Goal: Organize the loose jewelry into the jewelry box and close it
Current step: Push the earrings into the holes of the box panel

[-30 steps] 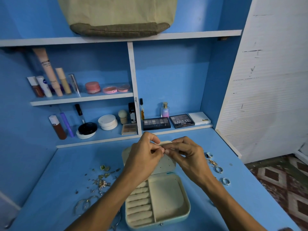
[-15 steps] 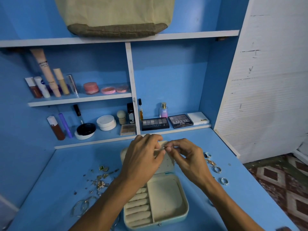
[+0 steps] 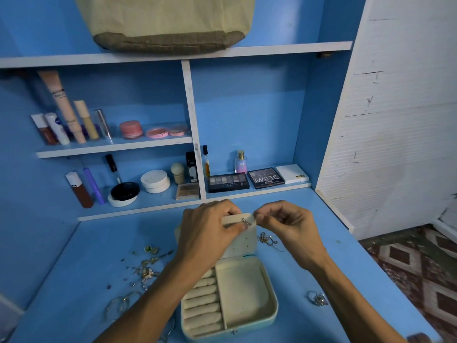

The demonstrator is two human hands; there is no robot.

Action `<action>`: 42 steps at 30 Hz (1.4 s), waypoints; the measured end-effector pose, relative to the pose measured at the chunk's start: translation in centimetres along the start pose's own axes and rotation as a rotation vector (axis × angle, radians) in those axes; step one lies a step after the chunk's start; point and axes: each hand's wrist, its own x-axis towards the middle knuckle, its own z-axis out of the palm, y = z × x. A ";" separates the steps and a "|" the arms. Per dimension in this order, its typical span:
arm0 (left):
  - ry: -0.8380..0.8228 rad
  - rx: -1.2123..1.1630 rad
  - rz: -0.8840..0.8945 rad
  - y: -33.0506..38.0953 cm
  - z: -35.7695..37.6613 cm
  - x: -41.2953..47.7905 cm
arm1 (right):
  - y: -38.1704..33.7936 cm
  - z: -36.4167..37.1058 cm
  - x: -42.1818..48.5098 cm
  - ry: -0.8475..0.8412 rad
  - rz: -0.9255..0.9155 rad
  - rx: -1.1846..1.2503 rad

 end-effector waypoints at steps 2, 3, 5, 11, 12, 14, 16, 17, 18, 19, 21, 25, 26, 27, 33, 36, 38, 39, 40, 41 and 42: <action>0.004 -0.028 0.035 0.0 -0.2 -0.5 | -0.7 -0.4 0.1 -0.049 0.048 -0.002; 0.019 -0.025 0.069 -0.1 -0.1 -0.9 | -1.0 -0.6 0.0 -0.080 0.076 -0.018; 0.066 0.030 0.157 -0.2 0.2 -2.0 | -1.7 -1.0 -0.2 -0.143 0.119 -0.066; 0.199 0.153 0.449 -1.1 0.8 -5.6 | -2.8 -1.8 -2.2 -0.315 0.123 -0.212; 0.221 0.167 0.477 -1.3 0.9 -6.2 | -3.0 -1.8 -2.6 -0.330 0.097 -0.280; 0.252 0.185 0.504 -1.4 1.2 -7.2 | -3.2 -1.5 -3.4 -0.363 0.042 -0.410; 0.280 0.196 0.509 -1.5 1.5 -8.2 | -3.4 -1.2 -4.1 -0.400 -0.037 -0.526; 0.293 0.202 0.503 -1.6 1.6 -8.7 | -3.6 -1.2 -4.3 -0.423 -0.067 -0.571; 0.304 0.206 0.492 -1.7 1.8 -9.1 | -3.7 -1.1 -4.5 -0.452 -0.084 -0.607; 0.317 0.205 0.481 -1.8 1.9 -9.6 | -3.8 -1.1 -4.6 -0.484 -0.107 -0.643; 0.338 0.201 0.468 -2.0 2.3 -10.4 | -4.1 -0.9 -4.8 -0.546 -0.157 -0.712; 0.373 0.211 0.478 -2.2 2.7 -10.3 | -4.9 -0.5 -4.6 -0.622 -0.219 -0.833; 0.374 0.208 0.483 -2.2 2.8 -10.2 | -5.0 -0.5 -4.4 -0.633 -0.220 -0.847; 0.373 0.204 0.487 -2.1 2.8 -10.2 | -5.1 -0.5 -4.4 -0.641 -0.216 -0.860; 0.374 0.196 0.471 -2.7 2.8 -11.0 | -5.4 0.1 -3.9 -0.743 -0.148 -0.964; 0.374 0.197 0.477 -2.5 2.8 -10.8 | -5.7 0.1 -3.5 -0.785 -0.135 -1.010; 0.372 0.190 0.470 -2.4 2.9 -10.7 | -5.8 0.1 -3.3 -0.791 -0.126 -1.013; 0.374 0.189 0.468 -2.4 2.9 -10.7 | -5.7 0.2 -3.3 -0.790 -0.120 -1.006; 0.378 0.190 0.467 -2.5 2.9 -10.8 | -5.5 0.2 -3.4 -0.790 -0.116 -1.001; 0.381 0.189 0.468 -2.5 2.9 -10.8 | -5.4 0.1 -3.4 -0.789 -0.112 -0.996; 0.384 0.190 0.469 -2.5 2.9 -10.8 | -5.3 0.1 -3.4 -0.786 -0.109 -0.990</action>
